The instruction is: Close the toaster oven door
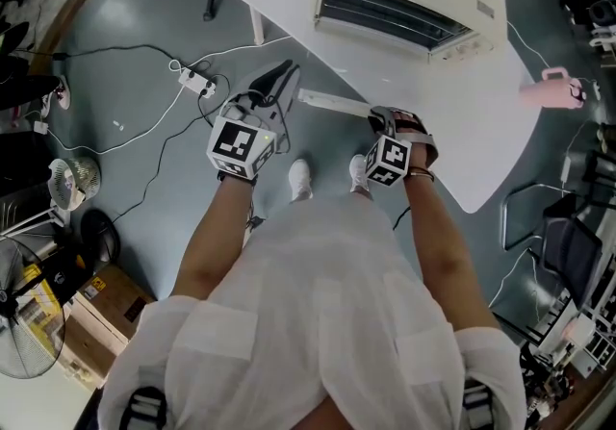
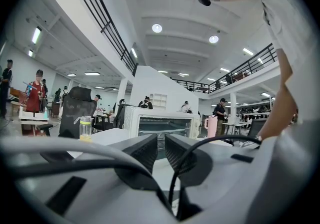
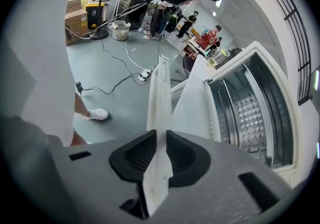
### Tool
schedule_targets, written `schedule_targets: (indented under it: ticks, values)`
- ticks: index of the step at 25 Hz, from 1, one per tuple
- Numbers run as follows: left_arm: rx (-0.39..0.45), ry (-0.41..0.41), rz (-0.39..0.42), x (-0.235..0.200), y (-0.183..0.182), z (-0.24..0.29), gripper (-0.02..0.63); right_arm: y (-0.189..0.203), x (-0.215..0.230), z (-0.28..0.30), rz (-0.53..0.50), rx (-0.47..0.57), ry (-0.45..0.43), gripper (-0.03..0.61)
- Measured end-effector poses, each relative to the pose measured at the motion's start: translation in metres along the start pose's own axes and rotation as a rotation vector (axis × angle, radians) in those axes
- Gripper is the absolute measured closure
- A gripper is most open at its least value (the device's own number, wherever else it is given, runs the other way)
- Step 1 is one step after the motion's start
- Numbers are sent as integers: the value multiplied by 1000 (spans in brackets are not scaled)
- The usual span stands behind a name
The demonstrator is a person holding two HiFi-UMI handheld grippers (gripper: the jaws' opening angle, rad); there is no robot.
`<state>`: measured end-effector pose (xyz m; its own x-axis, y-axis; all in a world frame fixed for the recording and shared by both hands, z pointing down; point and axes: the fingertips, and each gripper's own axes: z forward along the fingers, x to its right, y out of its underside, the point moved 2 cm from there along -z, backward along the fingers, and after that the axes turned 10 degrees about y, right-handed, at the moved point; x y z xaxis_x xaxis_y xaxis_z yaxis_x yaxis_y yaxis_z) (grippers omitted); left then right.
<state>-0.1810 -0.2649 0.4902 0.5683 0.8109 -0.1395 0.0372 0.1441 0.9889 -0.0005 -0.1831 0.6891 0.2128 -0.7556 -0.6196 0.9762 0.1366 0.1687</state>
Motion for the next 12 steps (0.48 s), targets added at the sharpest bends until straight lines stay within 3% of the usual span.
schedule_targets:
  ticks: [12]
  values:
    - [10,-7,8,-2,-4,1,586,1,3,-4,-2,1,23,515]
